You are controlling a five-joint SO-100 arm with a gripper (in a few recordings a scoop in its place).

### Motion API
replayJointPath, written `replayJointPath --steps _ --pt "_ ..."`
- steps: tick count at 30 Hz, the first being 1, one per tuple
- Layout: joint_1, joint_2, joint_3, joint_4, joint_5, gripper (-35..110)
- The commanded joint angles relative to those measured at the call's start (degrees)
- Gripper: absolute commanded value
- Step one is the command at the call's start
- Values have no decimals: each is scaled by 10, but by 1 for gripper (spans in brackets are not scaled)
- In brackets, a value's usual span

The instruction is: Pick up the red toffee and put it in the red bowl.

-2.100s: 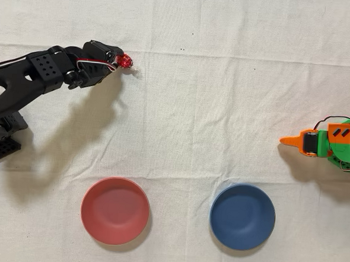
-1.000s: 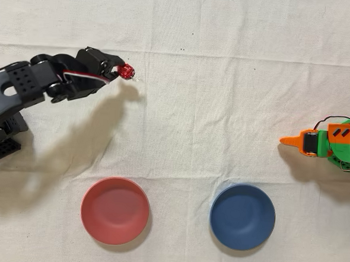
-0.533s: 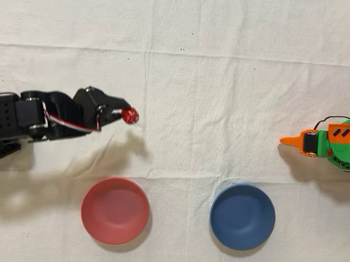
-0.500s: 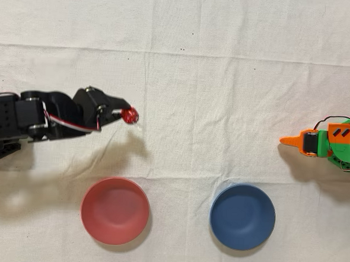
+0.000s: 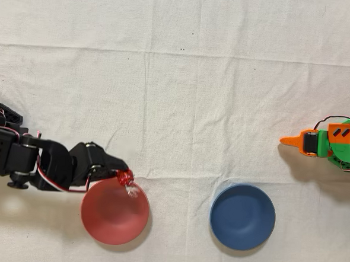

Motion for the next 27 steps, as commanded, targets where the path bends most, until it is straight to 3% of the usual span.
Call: replayJointPath --steps 1,18,22,27 --pt "54 31 -5 -24 -22 8" --pt "121 -19 41 -107 -57 9" --pt "122 -19 48 -114 -53 12" --pt "122 -17 54 -120 -43 27"
